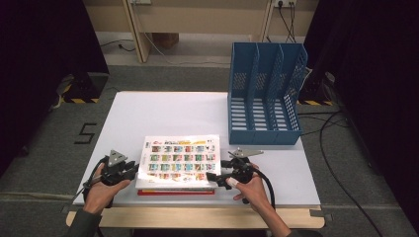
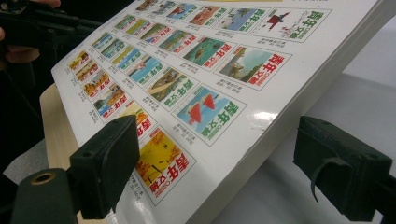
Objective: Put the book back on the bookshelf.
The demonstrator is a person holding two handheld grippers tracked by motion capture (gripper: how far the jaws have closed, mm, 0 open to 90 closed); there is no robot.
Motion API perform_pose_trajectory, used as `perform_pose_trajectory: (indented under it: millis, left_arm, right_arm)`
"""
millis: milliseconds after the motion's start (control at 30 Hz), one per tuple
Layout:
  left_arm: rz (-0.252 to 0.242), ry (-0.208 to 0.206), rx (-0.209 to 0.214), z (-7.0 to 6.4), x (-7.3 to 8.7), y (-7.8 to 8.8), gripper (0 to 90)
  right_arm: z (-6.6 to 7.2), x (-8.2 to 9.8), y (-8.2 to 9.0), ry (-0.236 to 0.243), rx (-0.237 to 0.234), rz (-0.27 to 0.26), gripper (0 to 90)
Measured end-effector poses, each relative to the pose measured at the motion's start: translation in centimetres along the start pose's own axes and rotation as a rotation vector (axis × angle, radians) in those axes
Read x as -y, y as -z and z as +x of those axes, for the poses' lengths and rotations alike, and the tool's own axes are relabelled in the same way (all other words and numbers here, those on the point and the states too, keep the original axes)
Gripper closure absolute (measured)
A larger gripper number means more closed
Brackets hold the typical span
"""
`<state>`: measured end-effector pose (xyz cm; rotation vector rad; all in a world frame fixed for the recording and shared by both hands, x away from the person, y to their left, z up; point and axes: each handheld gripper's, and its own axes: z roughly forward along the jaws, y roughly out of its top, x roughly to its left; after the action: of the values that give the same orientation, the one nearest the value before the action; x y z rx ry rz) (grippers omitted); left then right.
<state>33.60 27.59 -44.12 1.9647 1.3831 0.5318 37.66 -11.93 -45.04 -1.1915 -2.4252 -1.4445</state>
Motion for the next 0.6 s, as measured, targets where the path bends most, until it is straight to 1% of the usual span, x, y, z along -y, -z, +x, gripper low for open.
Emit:
perform_pose_trajectory:
  millis: [100,200,233,333,367,467,500,600]
  left_arm:
    - [0.000,-0.014,-0.006,-0.2,0.0,0.1,73.2]
    - [-0.002,-0.013,-0.009,-0.3,0.0,0.1,73.2]
    - [-0.003,-0.024,-0.020,-0.5,-0.1,0.2,74.4]
    - [0.001,-0.029,-0.023,-0.7,-0.2,0.3,76.0]
    - [0.003,-0.032,-0.023,-0.7,-0.2,0.3,76.0]
    - [-0.003,-0.025,-0.023,-0.6,-0.1,0.3,74.6]
    - [0.000,-0.032,-0.026,-0.7,-0.2,0.3,75.0]
    - [0.000,-0.034,-0.034,-0.9,-0.2,0.3,75.5]
  right_arm:
    - [-0.3,0.0,-0.1,-0.014,-0.009,0.001,15.4]
    - [-0.5,-0.1,-0.1,-0.012,-0.014,-0.003,15.6]
    - [-0.6,-0.1,-0.1,-0.013,-0.017,-0.002,15.3]
    - [-0.7,-0.2,-0.2,-0.014,-0.021,0.003,15.2]
    - [-0.8,-0.3,-0.1,-0.019,-0.023,0.007,15.3]
    - [-1.1,-0.3,-0.3,-0.038,-0.039,0.009,15.5]
    - [-1.3,-0.4,-0.3,-0.049,-0.041,0.007,16.2]
    - [-1.5,-0.5,-0.3,-0.057,-0.045,0.002,18.8]
